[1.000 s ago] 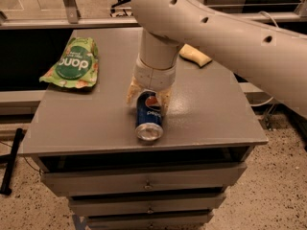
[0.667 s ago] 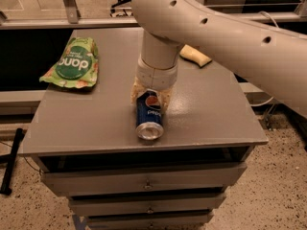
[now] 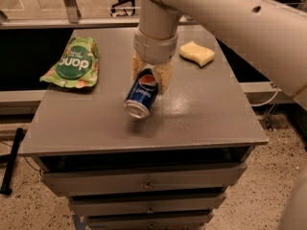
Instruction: Pick pepsi can
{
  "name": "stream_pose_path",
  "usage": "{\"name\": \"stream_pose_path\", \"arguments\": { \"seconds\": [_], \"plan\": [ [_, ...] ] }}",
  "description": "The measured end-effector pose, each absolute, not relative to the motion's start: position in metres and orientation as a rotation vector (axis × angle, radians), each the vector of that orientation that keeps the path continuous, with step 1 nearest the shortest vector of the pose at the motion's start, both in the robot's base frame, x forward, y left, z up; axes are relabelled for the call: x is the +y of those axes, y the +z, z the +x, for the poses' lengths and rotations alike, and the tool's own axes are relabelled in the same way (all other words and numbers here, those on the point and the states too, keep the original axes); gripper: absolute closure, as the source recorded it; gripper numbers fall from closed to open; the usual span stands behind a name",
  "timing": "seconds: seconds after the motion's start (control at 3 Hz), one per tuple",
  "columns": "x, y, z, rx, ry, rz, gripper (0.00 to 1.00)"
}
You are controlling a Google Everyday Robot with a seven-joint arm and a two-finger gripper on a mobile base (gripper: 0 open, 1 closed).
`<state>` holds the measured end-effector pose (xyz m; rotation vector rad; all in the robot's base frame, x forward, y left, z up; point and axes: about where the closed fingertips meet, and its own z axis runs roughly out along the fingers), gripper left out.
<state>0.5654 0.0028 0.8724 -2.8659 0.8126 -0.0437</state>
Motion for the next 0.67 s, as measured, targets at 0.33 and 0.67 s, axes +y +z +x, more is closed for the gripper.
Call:
{"name": "stream_pose_path", "arguments": {
  "seconds": [0.33, 0.67],
  "plan": [
    [-0.004, 0.902, 0.589, 1.137, 0.068, -2.712, 1.0],
    [-0.007, 0.937, 0.607, 1.262, 0.019, -2.557, 1.0]
  ]
}}
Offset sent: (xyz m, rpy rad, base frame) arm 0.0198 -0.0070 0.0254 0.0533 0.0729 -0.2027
